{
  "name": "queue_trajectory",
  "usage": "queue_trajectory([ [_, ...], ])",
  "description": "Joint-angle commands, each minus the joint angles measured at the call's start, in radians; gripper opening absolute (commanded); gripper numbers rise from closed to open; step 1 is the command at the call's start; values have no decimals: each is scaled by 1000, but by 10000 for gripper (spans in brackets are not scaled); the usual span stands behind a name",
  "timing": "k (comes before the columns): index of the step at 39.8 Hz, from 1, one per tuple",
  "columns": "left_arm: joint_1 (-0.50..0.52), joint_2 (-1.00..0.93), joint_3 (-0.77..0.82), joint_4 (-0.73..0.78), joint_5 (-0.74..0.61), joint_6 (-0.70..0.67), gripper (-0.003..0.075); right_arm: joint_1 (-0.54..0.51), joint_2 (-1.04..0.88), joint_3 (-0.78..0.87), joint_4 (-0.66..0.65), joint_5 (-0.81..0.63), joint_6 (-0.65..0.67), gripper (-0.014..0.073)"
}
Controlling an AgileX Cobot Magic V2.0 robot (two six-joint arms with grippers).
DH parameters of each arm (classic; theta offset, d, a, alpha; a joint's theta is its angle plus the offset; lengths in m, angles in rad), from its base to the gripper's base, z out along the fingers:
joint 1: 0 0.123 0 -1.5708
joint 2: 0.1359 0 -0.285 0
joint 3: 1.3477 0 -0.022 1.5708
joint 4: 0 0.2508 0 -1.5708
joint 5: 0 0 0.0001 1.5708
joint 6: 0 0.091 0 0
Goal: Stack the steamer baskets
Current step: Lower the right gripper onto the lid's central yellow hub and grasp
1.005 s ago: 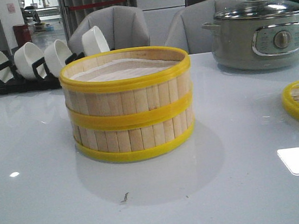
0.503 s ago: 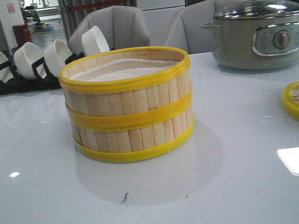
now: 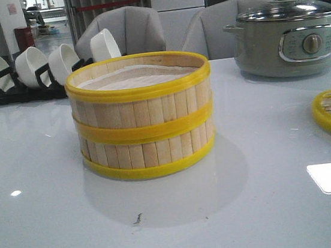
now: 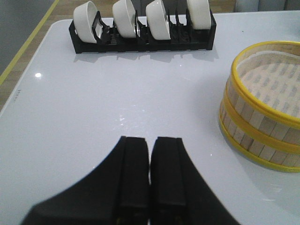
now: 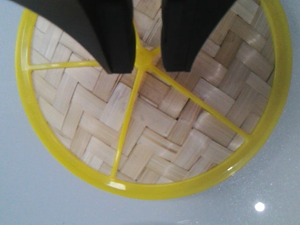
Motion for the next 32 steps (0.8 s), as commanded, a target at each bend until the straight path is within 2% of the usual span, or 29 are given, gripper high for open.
queue_trajectory([
  [1, -7, 5, -26, 1, -86, -9, 87, -13, -47, -35, -12, -35, -2, 274],
  [10, -7, 5, -26, 1, -86, -9, 87, -27, -31, -35, -12, -33, -2, 277],
  [18, -7, 5, -26, 1, -86, -9, 87, -27, -27, -35, -7, -42, -2, 326],
  [32, -7, 5, -26, 1, -86, -9, 87, -27, -8, -34, 7, -42, -2, 327],
])
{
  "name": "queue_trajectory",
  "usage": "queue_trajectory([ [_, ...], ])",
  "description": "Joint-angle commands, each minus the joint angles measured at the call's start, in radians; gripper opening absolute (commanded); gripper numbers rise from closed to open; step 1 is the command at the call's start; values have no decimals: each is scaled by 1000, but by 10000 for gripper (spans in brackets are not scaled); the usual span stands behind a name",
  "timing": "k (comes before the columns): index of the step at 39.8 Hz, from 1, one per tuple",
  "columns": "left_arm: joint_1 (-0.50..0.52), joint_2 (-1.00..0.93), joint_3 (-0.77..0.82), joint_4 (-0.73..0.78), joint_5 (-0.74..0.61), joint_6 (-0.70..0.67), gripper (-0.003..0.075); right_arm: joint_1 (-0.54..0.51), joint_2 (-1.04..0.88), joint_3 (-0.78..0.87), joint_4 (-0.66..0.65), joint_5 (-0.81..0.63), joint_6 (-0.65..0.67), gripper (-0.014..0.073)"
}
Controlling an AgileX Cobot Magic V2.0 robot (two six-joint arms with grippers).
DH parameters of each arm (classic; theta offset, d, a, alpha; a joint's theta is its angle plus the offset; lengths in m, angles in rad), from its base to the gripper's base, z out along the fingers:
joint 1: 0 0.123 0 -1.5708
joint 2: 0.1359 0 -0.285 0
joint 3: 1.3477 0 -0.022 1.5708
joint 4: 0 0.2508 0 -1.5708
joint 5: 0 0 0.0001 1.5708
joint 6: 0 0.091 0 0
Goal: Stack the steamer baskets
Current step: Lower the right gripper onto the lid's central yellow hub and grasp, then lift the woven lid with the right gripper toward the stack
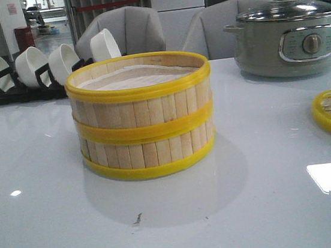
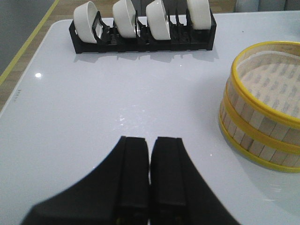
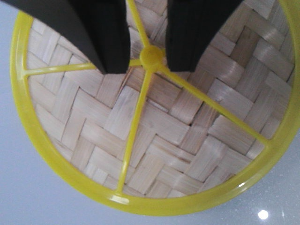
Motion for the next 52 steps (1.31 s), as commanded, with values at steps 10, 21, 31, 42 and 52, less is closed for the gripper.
queue_trajectory([
  [10, -7, 5, -26, 1, -86, -9, 87, -7, -29, -34, -3, -43, -2, 327],
  [21, -7, 5, -26, 1, -86, -9, 87, -7, -23, -34, 3, -47, -1, 325],
  [31, -7, 5, -26, 1, -86, -9, 87, -7, -13, -34, 22, -50, -1, 325],
  [42, -7, 5, -26, 1, -86, -9, 87, -7, -13, -34, 22, -50, -1, 166],
  [52, -7, 5, -26, 1, -86, -9, 87, 8, -31, -35, 24, -51, -1, 29],
])
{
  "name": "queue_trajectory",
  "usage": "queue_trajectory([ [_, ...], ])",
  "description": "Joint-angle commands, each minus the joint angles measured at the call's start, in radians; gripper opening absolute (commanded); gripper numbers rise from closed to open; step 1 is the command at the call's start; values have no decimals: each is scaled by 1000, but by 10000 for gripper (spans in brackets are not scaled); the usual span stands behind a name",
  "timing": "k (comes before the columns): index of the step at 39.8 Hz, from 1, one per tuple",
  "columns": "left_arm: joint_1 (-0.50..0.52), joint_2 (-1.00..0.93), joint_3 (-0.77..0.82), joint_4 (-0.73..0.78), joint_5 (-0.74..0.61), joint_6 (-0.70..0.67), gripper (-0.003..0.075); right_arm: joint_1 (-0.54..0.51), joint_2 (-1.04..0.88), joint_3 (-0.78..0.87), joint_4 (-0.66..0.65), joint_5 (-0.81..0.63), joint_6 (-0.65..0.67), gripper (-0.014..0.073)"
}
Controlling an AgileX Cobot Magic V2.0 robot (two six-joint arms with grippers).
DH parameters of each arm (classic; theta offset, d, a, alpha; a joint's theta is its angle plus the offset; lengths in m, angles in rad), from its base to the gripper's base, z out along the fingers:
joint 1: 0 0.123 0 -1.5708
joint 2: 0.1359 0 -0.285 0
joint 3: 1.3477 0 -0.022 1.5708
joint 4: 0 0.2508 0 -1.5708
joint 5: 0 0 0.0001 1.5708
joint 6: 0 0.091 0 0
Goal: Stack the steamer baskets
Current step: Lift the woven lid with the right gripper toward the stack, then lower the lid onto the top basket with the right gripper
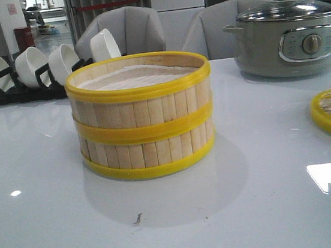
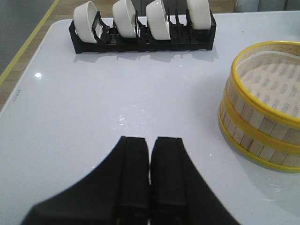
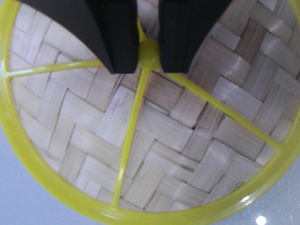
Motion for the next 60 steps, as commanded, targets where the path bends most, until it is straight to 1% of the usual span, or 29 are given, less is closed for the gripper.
queue_trajectory([
  [1, -7, 5, -26, 1, -86, -8, 87, 14, -79, -36, -6, -47, -1, 29],
  [4, -7, 5, -26, 1, -86, -8, 87, 36, -111, -48, -6, -62, -1, 29],
  [8, -7, 5, -26, 1, -86, -8, 87, 64, -147, -98, -3, -38, -1, 29],
  [19, -7, 5, -26, 1, -86, -8, 87, 187, -196, -311, 3, 135, -1, 29],
  [25, -7, 5, -26, 1, -86, -8, 87, 297, -196, -435, 13, 213, -1, 29],
  [32, -7, 5, -26, 1, -86, -8, 87, 453, -173, -546, 17, 249, -1, 29],
  [36, -7, 5, -26, 1, -86, -8, 87, 547, -131, -617, 17, 280, -2, 29],
  [44, -7, 5, -26, 1, -86, -8, 87, 673, -24, -765, 17, 343, -2, 29],
  [51, -7, 5, -26, 1, -86, -8, 87, 726, 61, -858, 17, 404, -2, 29],
  [60, -7, 5, -26, 1, -86, -8, 87, 752, 111, -871, 17, 394, -2, 29],
])
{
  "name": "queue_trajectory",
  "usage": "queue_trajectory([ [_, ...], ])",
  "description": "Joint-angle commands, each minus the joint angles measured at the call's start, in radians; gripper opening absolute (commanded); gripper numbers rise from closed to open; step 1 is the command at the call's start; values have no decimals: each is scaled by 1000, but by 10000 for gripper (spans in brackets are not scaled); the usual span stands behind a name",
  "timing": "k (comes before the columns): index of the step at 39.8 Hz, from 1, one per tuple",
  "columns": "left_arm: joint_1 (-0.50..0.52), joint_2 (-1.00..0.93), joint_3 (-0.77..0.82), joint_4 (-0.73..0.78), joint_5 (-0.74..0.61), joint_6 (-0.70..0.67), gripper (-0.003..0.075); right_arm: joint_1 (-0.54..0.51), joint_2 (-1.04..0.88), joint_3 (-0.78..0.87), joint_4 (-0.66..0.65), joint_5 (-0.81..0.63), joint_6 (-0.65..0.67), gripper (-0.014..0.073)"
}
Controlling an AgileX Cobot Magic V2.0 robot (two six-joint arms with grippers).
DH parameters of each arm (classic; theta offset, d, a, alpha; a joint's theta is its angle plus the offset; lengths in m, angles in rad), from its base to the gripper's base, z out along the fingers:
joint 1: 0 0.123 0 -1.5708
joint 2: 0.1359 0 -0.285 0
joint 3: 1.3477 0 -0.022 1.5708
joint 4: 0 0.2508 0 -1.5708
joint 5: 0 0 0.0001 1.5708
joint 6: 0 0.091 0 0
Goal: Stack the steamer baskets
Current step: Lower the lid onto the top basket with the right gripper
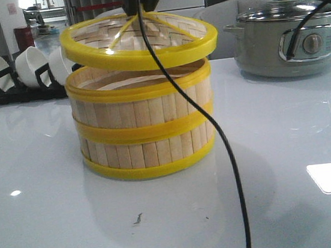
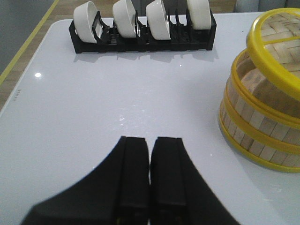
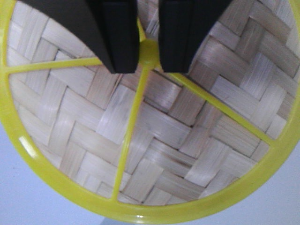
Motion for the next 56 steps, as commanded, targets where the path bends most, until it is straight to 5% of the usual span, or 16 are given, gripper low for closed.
queue_trajectory([
  [1, -7, 5, -26, 1, -86, -8, 87, 4, -43, -41, -7, -59, -2, 29],
  [56, -7, 5, -24, 1, -86, -8, 87, 5, -2, -41, -6, -101, -2, 29],
])
